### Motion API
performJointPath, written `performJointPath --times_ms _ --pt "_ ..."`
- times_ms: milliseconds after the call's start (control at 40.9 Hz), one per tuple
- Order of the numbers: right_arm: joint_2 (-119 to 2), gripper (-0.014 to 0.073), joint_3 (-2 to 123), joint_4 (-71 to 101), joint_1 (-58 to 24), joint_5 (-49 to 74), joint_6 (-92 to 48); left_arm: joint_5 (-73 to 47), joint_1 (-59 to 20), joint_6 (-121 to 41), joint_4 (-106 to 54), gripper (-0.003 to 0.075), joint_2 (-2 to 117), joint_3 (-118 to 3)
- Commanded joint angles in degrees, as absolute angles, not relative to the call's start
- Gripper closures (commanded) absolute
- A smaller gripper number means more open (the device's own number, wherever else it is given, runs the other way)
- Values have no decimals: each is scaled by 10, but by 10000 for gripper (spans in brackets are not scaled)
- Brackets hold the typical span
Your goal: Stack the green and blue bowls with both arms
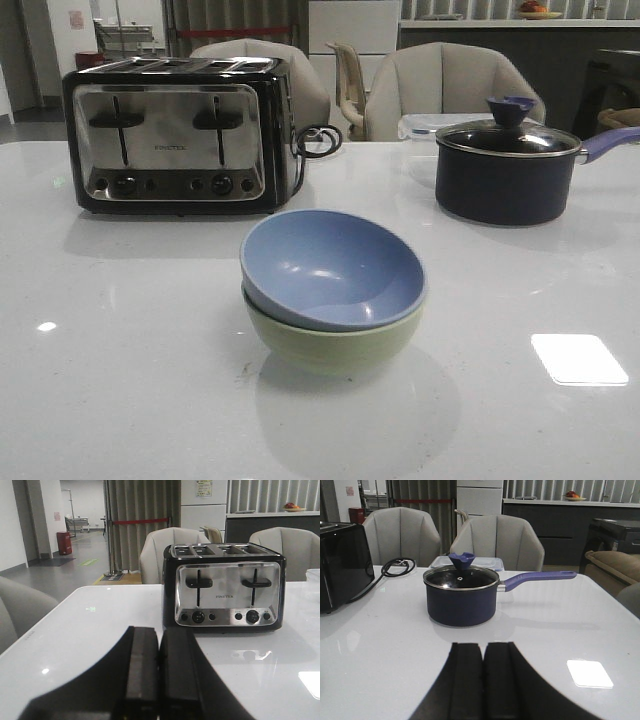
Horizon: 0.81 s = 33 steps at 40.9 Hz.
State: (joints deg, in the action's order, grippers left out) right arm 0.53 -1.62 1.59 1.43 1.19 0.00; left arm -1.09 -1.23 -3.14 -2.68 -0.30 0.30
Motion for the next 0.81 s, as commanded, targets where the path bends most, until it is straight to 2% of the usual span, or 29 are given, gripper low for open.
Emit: performJointPath --times_ms 0,782 --pt "17 547 -13 4 17 -44 8 36 -12 -26 -28 621 -12 6" --pt "17 547 -13 -4 17 -42 16 36 -12 -26 -28 621 -12 6"
